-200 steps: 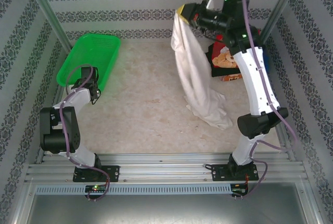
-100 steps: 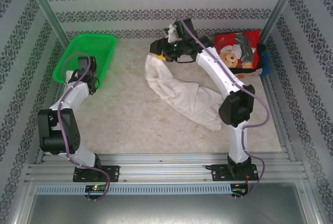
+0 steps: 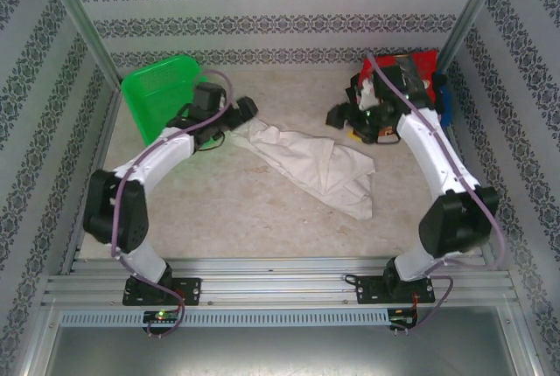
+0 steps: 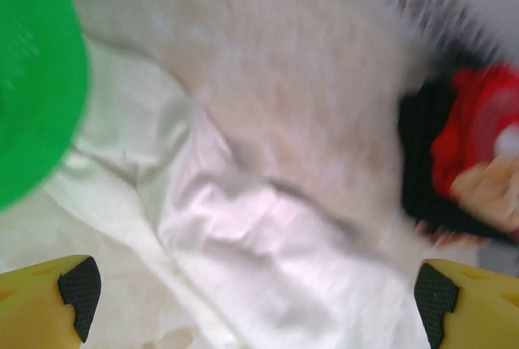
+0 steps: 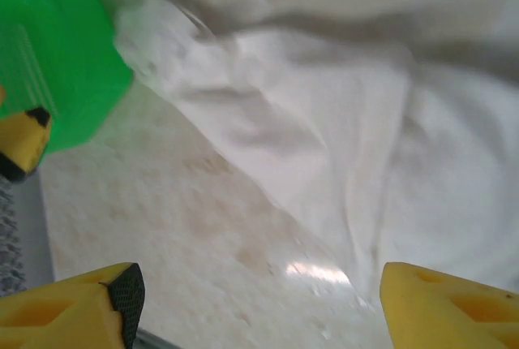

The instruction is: Fold and stack the t-shirts

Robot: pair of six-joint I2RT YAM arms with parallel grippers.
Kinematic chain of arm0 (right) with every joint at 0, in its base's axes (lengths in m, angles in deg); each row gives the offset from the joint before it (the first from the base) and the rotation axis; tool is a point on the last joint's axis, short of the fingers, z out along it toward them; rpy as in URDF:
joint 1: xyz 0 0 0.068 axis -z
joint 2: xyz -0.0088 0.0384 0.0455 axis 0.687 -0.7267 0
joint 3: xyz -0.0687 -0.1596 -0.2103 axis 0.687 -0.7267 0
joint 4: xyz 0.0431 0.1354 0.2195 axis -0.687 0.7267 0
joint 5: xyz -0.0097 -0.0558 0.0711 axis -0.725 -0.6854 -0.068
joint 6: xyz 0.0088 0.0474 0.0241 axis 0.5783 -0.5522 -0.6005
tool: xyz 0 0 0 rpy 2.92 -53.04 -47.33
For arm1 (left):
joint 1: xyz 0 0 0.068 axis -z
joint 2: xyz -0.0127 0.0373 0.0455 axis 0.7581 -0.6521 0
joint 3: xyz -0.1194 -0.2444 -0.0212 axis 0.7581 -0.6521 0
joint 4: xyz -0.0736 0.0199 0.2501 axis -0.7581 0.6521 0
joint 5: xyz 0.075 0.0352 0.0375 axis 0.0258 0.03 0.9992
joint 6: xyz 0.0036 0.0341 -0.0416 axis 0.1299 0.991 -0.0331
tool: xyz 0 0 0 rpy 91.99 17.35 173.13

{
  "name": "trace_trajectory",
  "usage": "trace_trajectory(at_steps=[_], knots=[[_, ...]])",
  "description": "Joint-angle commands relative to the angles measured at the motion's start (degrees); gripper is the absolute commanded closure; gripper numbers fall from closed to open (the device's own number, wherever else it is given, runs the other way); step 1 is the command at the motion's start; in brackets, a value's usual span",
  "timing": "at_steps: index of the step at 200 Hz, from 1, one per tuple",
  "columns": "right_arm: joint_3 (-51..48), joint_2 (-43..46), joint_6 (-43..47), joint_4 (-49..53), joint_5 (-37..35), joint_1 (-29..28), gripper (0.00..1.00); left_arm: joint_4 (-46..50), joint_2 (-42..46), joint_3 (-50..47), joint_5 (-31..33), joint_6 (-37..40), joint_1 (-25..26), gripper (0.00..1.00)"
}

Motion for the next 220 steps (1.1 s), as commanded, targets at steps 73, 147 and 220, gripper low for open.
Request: trace_trajectory(at_steps=[73, 147, 220], knots=[[-12.64, -5.96, -3.49, -12.95, -0.43, -1.42, 0.27, 6.41, -2.55, -5.52, 5.43, 5.93, -4.86, 0.0], [-10.2, -12.46, -4.46, -14.49, -3.33, -4.45, 0.32, 8.19, 8.8, -15.82, 15.52, 6.41, -16.82, 0.0], [-8.46, -15.55, -4.76, -15.56, -3.46, -6.17, 0.36, 11.7, 17.15, -21.44, 27.11, 7.11, -27.29, 0.0]])
